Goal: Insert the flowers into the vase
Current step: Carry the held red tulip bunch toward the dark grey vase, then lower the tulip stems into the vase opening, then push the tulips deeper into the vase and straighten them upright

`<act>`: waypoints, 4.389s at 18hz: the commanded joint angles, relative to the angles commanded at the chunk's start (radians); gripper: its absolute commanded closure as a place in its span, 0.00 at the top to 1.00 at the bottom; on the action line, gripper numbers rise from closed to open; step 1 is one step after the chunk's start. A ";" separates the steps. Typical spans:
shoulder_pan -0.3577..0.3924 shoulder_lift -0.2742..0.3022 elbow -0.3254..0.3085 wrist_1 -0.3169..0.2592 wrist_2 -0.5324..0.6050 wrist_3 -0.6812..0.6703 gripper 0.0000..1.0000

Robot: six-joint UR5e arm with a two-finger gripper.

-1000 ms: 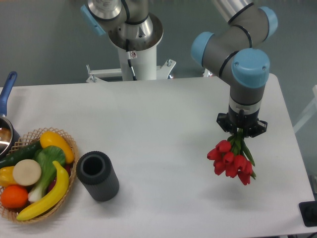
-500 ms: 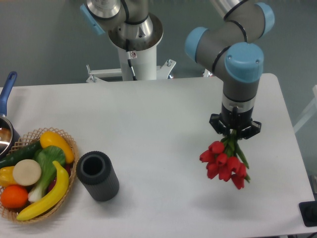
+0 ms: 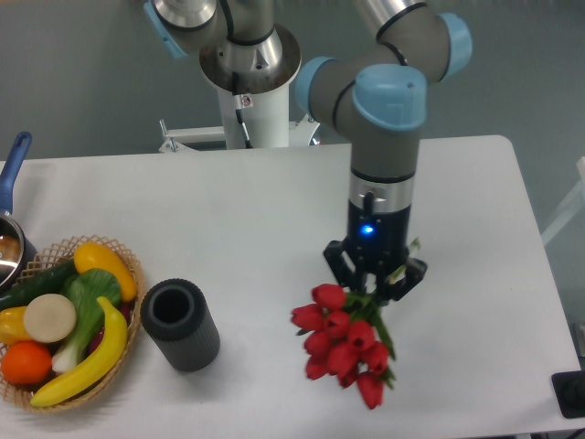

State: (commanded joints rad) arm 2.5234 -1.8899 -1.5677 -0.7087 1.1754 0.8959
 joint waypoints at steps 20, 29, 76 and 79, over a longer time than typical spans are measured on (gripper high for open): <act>-0.015 0.035 -0.006 0.043 -0.701 -0.288 0.00; -0.012 0.041 -0.009 0.043 -0.800 -0.278 0.03; -0.044 -0.055 -0.268 0.084 -0.818 0.051 0.52; -0.044 -0.054 -0.287 0.086 -0.810 0.052 0.55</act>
State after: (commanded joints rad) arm 2.4789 -1.9436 -1.8545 -0.6228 0.3651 0.9480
